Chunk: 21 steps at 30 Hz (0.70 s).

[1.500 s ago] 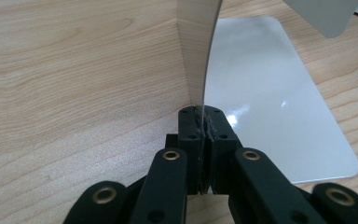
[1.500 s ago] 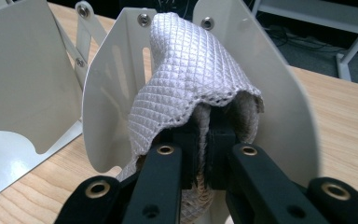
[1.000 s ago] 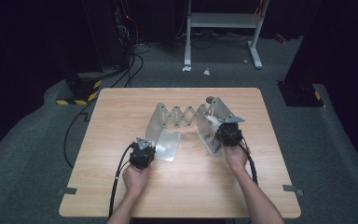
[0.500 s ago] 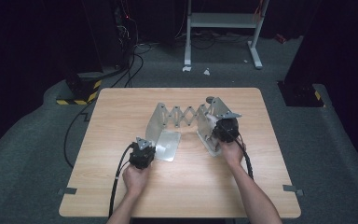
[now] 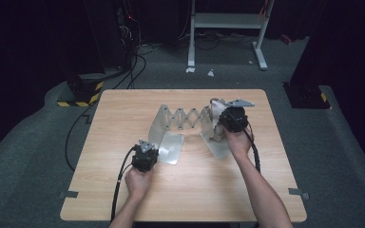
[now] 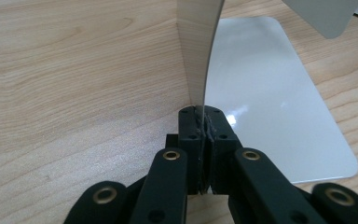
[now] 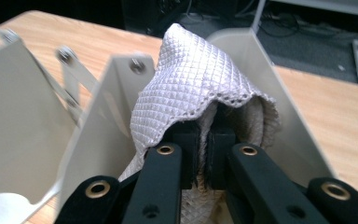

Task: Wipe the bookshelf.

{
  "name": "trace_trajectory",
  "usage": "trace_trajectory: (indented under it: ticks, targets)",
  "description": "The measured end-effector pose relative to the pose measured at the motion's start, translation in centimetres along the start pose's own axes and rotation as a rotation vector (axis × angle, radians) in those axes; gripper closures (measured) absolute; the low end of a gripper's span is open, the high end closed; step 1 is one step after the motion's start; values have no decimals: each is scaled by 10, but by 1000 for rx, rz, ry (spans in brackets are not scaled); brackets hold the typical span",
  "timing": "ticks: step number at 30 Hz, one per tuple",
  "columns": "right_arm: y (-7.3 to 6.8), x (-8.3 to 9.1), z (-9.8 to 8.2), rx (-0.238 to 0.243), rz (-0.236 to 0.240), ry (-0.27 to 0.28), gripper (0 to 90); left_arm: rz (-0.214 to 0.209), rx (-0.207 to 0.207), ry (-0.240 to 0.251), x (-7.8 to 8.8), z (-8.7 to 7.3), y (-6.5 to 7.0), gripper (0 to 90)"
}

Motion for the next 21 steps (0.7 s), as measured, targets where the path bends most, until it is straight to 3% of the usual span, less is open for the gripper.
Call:
trace_trajectory:
  ticks: [6, 11, 21]
  targets:
    - [-20, 6, 3, 54, 90, 17, 859, 0, -1, 0, 0, 0, 0, 862]
    - [-27, 5, -4, 78, 129, -4, 858, 1, -1, 0, 0, 0, 0, 862]
    - [-28, -17, -53, 65, 138, -112, 858, 1, -1, 0, 0, 0, 0, 862]
Point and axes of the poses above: each handheld gripper's, and its own axes: x roughly backward along the jaws, z roughly out of its top, y roughly to its right, the point moved 8 cm from there along -x, roughly forward along the jaws, and after that the axes turned 3 degrees about -x, right-handed, at the moved point
